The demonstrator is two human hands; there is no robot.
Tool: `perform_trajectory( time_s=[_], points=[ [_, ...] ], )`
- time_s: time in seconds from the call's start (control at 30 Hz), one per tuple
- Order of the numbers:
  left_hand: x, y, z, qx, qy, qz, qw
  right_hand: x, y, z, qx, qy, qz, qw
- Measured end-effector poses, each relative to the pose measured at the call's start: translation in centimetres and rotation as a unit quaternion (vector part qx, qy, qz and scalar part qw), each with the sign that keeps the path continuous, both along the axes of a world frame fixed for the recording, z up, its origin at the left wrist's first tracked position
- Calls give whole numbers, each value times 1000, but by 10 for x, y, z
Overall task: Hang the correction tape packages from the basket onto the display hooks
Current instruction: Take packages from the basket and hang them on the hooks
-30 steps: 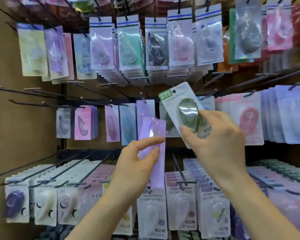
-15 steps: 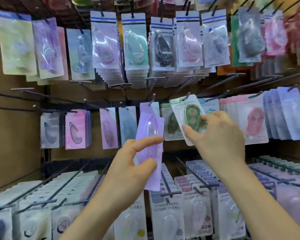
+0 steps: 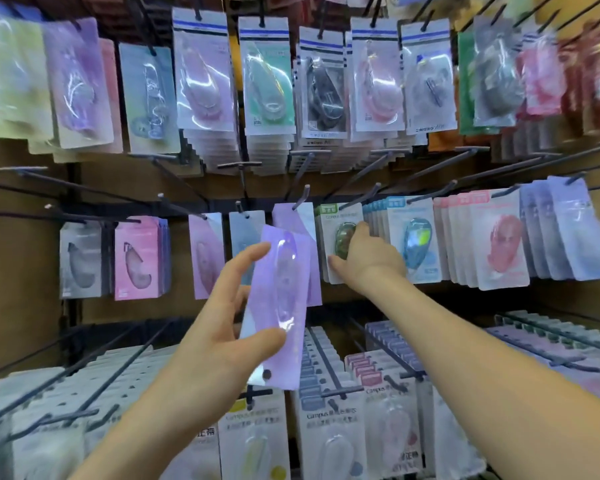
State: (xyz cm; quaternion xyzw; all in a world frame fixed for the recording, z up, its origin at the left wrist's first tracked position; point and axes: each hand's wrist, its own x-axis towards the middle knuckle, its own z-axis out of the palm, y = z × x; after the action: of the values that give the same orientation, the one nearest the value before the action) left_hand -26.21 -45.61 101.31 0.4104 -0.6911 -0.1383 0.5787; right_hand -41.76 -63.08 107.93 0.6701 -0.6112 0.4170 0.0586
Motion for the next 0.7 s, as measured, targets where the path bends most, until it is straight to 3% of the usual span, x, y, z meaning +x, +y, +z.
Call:
perform_trajectory(
  time_s=[0.1, 0.17, 0.23, 0.33, 0.4, 0.43, 0.47, 0.57, 0.7],
  points=[
    [1, 2, 2, -9, 4, -9, 1000, -4, -11, 5, 52, -29, 55, 997],
    [2, 1, 1, -28, 13, 10, 999, -8, -13, 10, 120, -115, 129, 978],
    [5, -4, -2, -52, 46, 19, 997, -19, -5, 8, 109, -194, 182, 958],
    [5, -9, -7, -76, 82, 14, 994, -39, 24, -13, 43, -328, 330, 884],
    [4, -13, -8, -81, 84, 26, 993, -49, 52, -28, 131, -380, 458, 793],
    [4, -15, -8, -86, 85, 34, 992, -52, 63, -33, 181, -368, 509, 757],
    [4, -16, -7, -90, 91, 39, 991, -55, 71, -38, 211, -326, 540, 746],
    [1, -19, -2, -109, 122, 43, 986, -57, 80, -50, 205, -171, 588, 763],
    [-5, -20, 16, -130, 147, 35, 980, -53, 83, -55, 158, -139, 606, 767]
  ],
)
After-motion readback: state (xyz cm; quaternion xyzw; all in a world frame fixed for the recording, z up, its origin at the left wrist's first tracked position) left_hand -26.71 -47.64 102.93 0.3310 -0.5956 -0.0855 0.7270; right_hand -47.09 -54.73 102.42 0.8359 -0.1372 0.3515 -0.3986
